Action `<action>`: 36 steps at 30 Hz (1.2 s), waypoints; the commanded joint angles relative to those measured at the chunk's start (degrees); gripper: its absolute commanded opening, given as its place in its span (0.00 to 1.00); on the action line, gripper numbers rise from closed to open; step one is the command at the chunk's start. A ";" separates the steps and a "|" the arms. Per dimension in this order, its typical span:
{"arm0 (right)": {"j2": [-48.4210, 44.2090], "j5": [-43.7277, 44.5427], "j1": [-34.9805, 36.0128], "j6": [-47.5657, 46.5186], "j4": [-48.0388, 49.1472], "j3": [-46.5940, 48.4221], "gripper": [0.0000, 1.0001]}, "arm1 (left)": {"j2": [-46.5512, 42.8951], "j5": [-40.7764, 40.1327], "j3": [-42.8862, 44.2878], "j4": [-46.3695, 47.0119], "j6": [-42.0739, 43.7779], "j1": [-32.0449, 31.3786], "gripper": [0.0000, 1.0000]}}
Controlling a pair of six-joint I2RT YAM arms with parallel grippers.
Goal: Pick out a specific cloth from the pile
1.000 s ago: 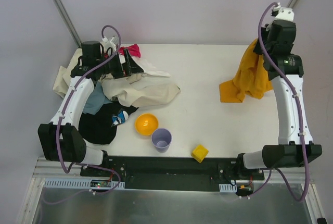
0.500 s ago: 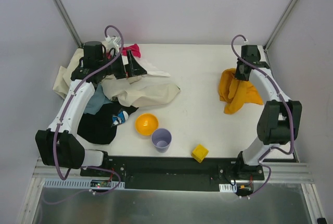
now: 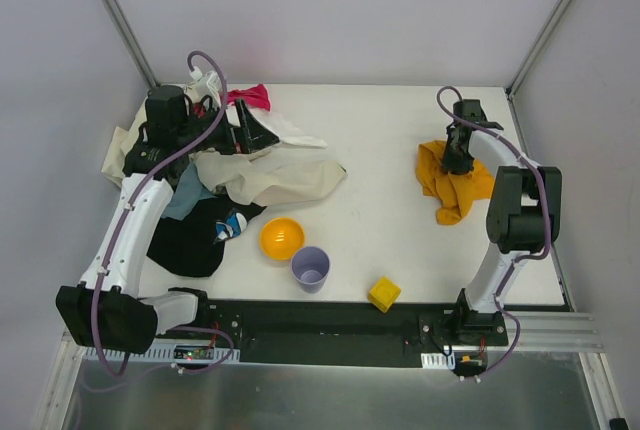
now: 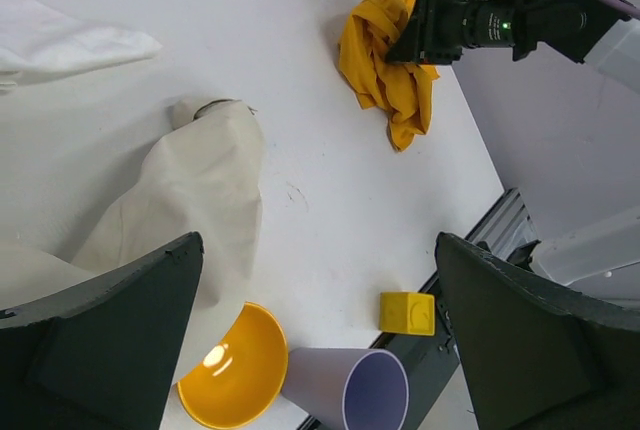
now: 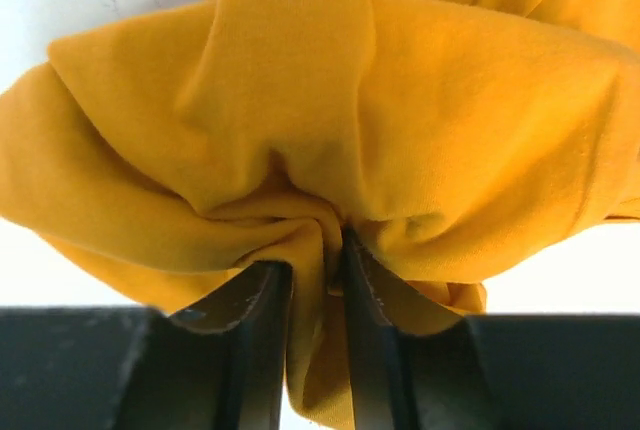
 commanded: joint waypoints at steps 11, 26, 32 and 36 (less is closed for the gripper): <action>-15.83 -12.67 0.34 0.73 -2.67 0.42 0.92 | -5.42 -2.37 -4.29 4.79 0.33 -0.35 0.99; -29.36 -13.73 6.32 0.73 -1.96 -6.60 0.96 | -7.27 -17.91 -8.52 -2.49 9.11 -0.35 0.99; -36.74 -13.47 6.50 0.64 -1.96 -10.56 0.96 | -7.09 -28.99 -8.43 -7.24 11.57 -0.35 0.99; -42.54 -13.82 6.59 1.26 -1.70 -13.28 0.96 | -7.44 -36.11 -8.69 -9.53 12.11 -0.35 0.99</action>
